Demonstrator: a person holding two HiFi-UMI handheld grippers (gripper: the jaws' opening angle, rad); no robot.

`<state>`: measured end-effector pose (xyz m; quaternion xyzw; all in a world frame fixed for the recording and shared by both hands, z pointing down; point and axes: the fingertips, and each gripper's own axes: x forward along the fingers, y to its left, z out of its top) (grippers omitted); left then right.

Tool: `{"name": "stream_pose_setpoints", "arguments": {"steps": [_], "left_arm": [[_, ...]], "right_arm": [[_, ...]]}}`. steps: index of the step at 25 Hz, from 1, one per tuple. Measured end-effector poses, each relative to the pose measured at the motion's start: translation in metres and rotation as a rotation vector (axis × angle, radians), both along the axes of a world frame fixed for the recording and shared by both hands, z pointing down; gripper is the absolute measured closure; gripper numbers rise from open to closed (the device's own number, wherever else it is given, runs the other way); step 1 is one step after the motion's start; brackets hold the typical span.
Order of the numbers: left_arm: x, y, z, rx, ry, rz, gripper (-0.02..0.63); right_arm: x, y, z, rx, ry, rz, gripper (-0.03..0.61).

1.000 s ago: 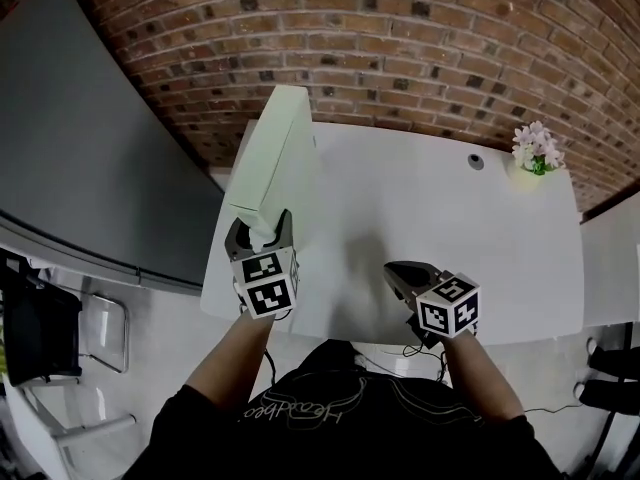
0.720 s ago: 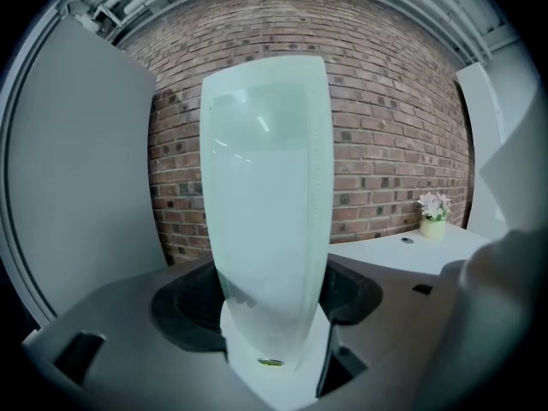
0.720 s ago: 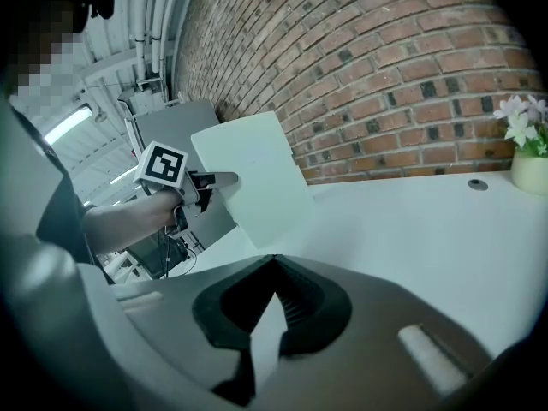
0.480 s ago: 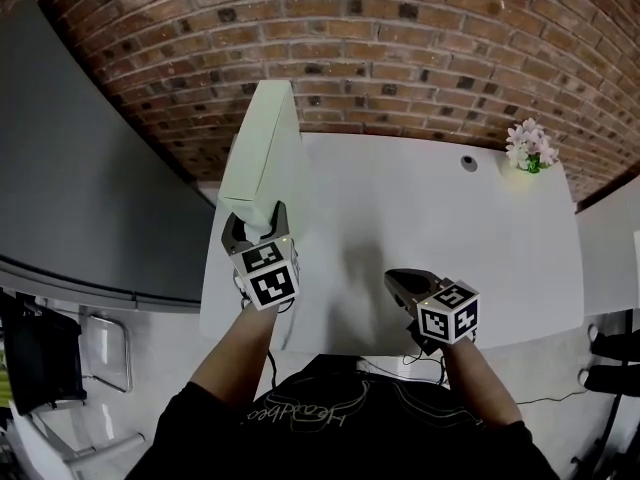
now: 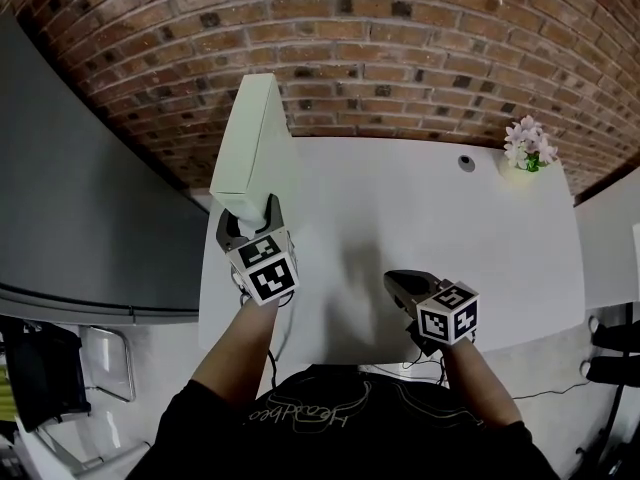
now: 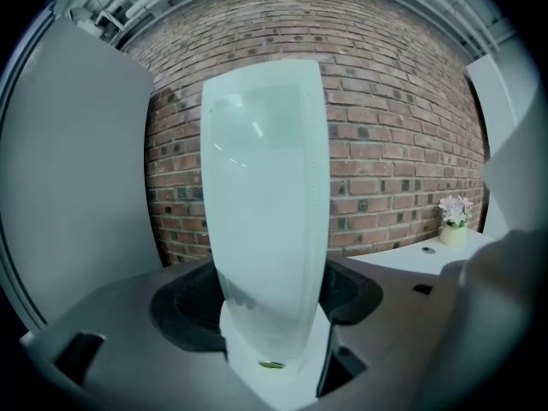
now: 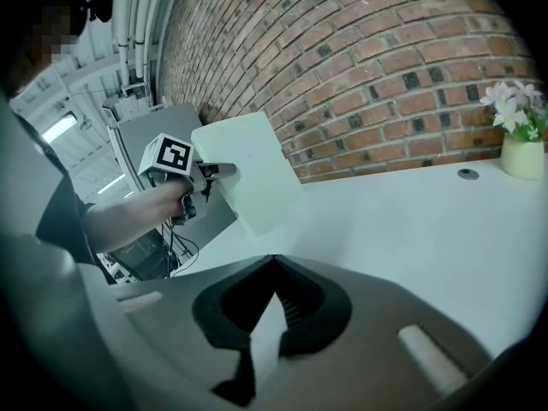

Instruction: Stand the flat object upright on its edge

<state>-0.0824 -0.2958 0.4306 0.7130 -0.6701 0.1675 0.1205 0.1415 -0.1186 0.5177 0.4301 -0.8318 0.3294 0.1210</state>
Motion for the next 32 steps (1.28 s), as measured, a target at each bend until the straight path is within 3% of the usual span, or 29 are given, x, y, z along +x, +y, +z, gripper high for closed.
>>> {"name": "stream_pose_setpoints", "arguments": {"steps": [21,32], "left_arm": [[0.012,-0.049,-0.001,0.023,0.014,-0.009,0.305],[0.014,-0.058,-0.001,0.039,0.062,0.049,0.296]], "right_arm": [[0.015,-0.032,0.005,-0.026,0.006,0.026,0.574],[0.013,-0.047,0.011,-0.032,-0.005,0.017,0.574]]}}
